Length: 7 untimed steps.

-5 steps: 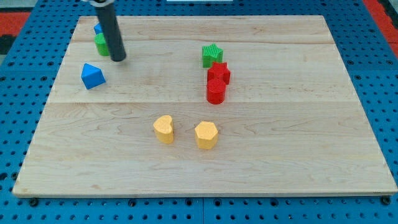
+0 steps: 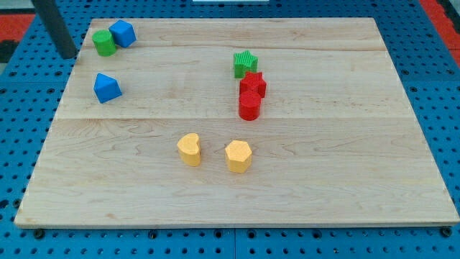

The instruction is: Move the green circle above the green star

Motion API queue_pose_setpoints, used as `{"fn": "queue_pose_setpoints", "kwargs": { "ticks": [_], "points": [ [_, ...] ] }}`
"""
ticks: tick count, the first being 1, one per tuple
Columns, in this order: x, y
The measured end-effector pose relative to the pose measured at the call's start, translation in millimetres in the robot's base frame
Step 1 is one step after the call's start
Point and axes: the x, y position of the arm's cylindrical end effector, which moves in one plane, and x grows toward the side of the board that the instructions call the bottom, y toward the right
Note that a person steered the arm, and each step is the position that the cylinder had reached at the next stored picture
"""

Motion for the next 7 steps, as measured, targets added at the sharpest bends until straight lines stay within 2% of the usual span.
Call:
{"fn": "queue_pose_setpoints", "kwargs": {
  "ticks": [1, 3, 4, 5, 6, 7],
  "points": [
    [-22.5, 12.1],
    [4.3, 166.2],
    [13.4, 132.7],
    [-0.1, 209.1],
    [-2.3, 247.2],
    [-5.5, 191.7]
  ]
}}
